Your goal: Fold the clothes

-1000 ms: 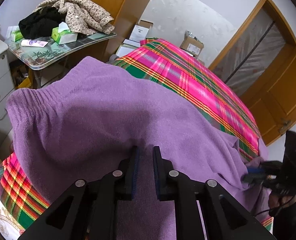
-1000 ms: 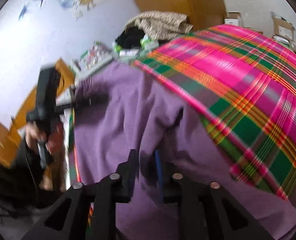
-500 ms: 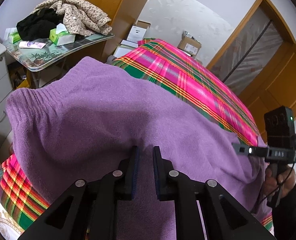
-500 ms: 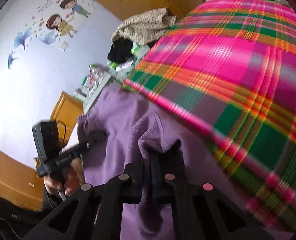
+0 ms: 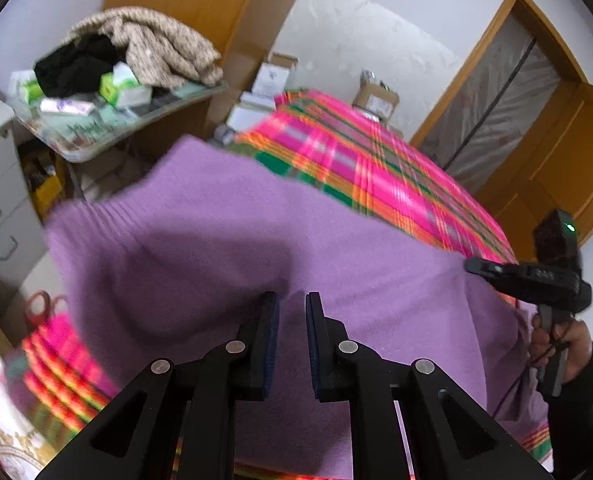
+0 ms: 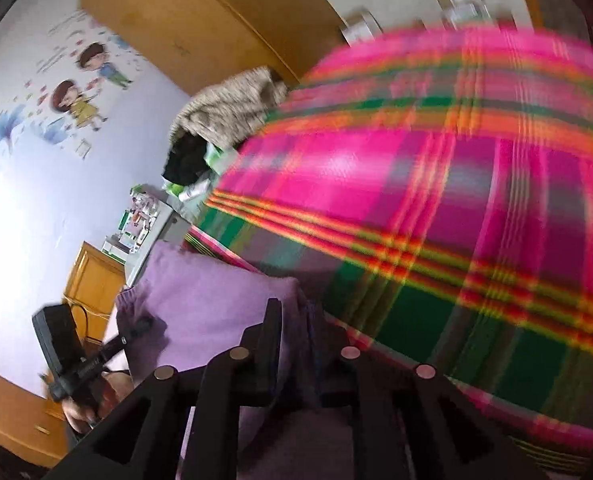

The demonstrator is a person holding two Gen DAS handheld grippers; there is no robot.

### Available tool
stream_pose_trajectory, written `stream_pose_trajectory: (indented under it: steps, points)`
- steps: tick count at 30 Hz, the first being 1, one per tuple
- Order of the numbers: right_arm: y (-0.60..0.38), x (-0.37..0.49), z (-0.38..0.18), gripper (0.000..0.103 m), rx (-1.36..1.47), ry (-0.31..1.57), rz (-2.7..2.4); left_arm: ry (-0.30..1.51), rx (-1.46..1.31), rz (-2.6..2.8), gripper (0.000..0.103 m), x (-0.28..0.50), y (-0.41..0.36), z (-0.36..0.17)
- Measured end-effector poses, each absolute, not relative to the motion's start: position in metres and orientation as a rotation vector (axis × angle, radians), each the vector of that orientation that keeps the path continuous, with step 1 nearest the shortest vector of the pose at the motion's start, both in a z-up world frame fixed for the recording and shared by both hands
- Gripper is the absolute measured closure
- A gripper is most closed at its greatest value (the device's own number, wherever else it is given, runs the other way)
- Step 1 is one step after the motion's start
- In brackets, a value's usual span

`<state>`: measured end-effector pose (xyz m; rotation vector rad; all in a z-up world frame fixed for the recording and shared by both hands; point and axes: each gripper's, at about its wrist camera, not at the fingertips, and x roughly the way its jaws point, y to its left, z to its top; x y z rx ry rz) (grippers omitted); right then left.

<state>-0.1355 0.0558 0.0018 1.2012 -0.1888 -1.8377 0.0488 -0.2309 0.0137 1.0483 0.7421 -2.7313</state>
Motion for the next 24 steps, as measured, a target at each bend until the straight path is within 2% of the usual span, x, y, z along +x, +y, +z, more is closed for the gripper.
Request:
stream_pose_trajectory:
  steps: [4,9,10,12,13,18,20,24]
  points:
    - [0.053,-0.103,0.020,0.089,1.121,-0.123,-1.767,0.723,1.015,-2.667,0.089,0.054,-0.250,0.012]
    - [0.041,-0.087,-0.001,0.089,1.187,-0.001,-1.732,0.756,1.019,-2.625,0.089,0.055,-0.270,-0.002]
    - [0.040,-0.090,-0.007,0.091,1.212,0.023,-1.757,0.767,1.022,-2.620,0.089,0.055,-0.272,-0.004]
    - [0.044,-0.100,-0.014,0.102,1.248,0.011,-1.799,0.741,1.025,-2.618,0.089,0.055,-0.268,0.001]
    - [0.047,-0.103,-0.013,0.102,1.255,-0.018,-1.799,0.718,1.024,-2.620,0.089,0.055,-0.264,0.005]
    - [0.046,-0.095,0.008,0.098,1.157,-0.004,-1.833,0.657,0.991,-2.683,0.089,0.041,-0.255,0.027]
    - [0.045,-0.096,0.010,0.087,1.148,-0.025,-1.840,0.624,1.003,-2.687,0.089,0.027,-0.254,0.031]
    - [0.034,-0.106,0.009,0.086,1.172,-0.075,-1.844,0.588,1.060,-2.664,0.089,-0.005,-0.263,0.022]
